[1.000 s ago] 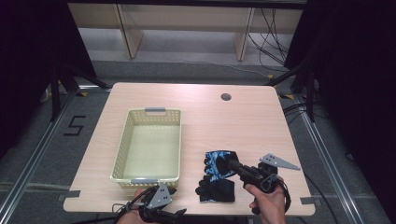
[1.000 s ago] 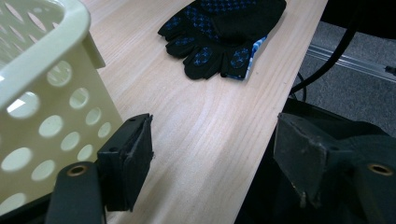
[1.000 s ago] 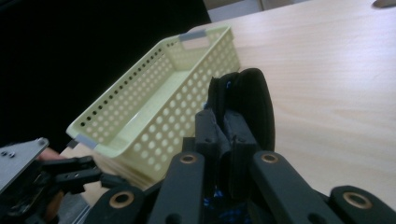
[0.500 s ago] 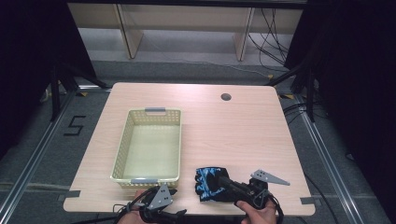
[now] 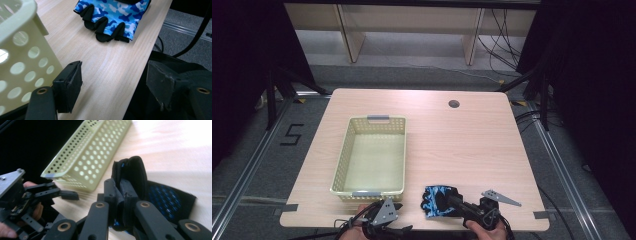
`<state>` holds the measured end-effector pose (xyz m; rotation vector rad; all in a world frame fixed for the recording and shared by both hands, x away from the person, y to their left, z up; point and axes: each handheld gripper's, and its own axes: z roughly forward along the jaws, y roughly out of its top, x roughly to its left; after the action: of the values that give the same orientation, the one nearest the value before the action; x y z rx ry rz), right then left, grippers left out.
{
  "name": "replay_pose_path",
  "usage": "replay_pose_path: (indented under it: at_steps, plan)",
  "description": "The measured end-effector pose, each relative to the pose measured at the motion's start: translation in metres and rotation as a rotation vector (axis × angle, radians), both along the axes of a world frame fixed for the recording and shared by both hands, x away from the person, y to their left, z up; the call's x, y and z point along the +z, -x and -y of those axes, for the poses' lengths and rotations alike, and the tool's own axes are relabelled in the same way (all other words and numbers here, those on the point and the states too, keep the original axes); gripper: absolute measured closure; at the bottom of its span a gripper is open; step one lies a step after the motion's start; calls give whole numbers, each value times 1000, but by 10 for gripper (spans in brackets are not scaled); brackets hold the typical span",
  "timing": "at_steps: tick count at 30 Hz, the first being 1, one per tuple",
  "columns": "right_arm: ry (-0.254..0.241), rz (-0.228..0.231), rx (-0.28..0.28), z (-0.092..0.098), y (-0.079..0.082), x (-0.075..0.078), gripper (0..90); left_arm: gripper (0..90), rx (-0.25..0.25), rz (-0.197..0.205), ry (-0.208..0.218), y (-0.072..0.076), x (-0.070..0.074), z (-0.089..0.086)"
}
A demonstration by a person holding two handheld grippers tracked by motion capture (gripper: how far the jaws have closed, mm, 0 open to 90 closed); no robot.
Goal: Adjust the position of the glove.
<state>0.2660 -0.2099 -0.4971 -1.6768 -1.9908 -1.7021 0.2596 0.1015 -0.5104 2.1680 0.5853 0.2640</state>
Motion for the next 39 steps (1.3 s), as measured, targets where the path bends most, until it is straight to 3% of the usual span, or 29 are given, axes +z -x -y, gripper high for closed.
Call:
replay_pose_path:
  at_steps: [1, 7, 9, 11, 12, 13, 14, 15, 16, 17, 18, 20, 21, 22, 23, 25, 28, 29, 31, 33, 34, 35, 38, 39]
  plan:
    - [0, 0, 0, 0, 0, 0, 848, 283, -20, -2, -25, -2, 0, -1]
    - [64, -28, -16, 5, -1, -10, 775, 303, -34, -11, 0, 2, -2, 8]
    - [99, -48, -17, 6, -1, -12, 720, 309, -48, 1, -15, 1, -1, 12]
    - [98, -68, -14, 5, 2, -8, 667, 309, -42, -9, 3, 2, -1, 16]
    - [134, -43, 2, 7, 0, -8, 639, 309, -47, -5, 8, 1, 0, 18]
    - [136, -67, -7, 5, 3, -5, 616, 309, -53, 7, -23, -1, 1, 18]
    - [136, -67, -7, 5, 3, -5, 616, 308, -53, 7, -23, -1, 1, 18]
    - [186, -20, 4, 8, 4, -3, 591, 308, -70, 14, -45, -3, 3, 22]
    - [186, -20, 4, 8, 4, -3, 591, 308, -70, 14, -45, -3, 3, 22]
    - [189, -20, 1, 8, 5, 0, 574, 308, -58, 17, -6, 0, 3, 29]
    - [239, 12, -6, 13, 6, 6, 549, 311, -71, 27, -23, 0, 5, 32]
    - [267, 27, -26, 19, 6, 11, 554, 334, -79, 41, -24, 1, 7, 43]
    - [249, -15, -50, 19, 8, 14, 560, 343, -96, 43, -38, 0, 8, 47]
    - [284, 29, -39, 27, 4, 14, 563, 351, -95, 42, -34, 0, 8, 52]
    - [317, 27, -61, 32, 1, 13, 563, 355, -100, 45, -45, -1, 8, 55]
    - [319, -13, -69, 40, -2, 11, 563, 365, -100, 53, -63, -4, 9, 59]
    - [308, -37, -68, 44, -5, 7, 571, 366, -91, 64, -72, -7, 9, 62]
    - [270, -84, -62, 43, -7, 4, 575, 366, -85, 63, -81, -10, 9, 63]
    - [265, -71, -29, 44, -11, -2, 575, 367, -83, 66, -90, -13, 10, 64]
    - [264, -76, -34, 43, -12, -4, 575, 366, -97, 67, -108, -15, 11, 64]
    - [266, -84, -31, 42, -13, -5, 575, 363, -86, 69, -97, -15, 9, 65]
    - [230, -127, -37, 38, -12, -5, 577, 360, -87, 70, -110, -16, 9, 66]
    - [231, -112, -12, 37, -16, -9, 583, 340, -100, 76, -129, -18, 7, 69]
    - [220, -145, -27, 34, -15, -10, 587, 323, -86, 70, -137, -19, 4, 72]
